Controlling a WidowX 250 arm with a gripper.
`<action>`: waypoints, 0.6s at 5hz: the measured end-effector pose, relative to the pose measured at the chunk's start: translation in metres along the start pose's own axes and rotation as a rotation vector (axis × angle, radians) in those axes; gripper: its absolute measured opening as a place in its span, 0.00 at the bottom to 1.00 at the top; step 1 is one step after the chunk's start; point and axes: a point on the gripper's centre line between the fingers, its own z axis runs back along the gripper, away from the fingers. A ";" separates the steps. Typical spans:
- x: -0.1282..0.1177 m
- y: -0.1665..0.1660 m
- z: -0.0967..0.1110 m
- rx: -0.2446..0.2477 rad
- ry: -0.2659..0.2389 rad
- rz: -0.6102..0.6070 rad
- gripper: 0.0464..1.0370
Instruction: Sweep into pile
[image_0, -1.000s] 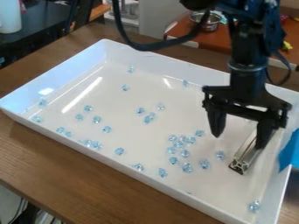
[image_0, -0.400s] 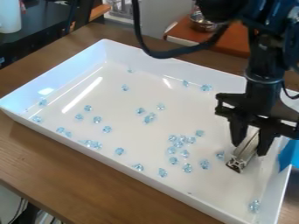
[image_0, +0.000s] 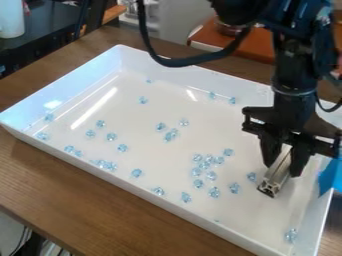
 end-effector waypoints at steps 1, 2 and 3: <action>-0.016 0.015 0.002 -0.015 0.024 0.000 0.32; -0.028 0.029 0.006 -0.035 0.036 0.007 0.32; -0.036 0.044 0.008 -0.050 0.045 0.030 0.32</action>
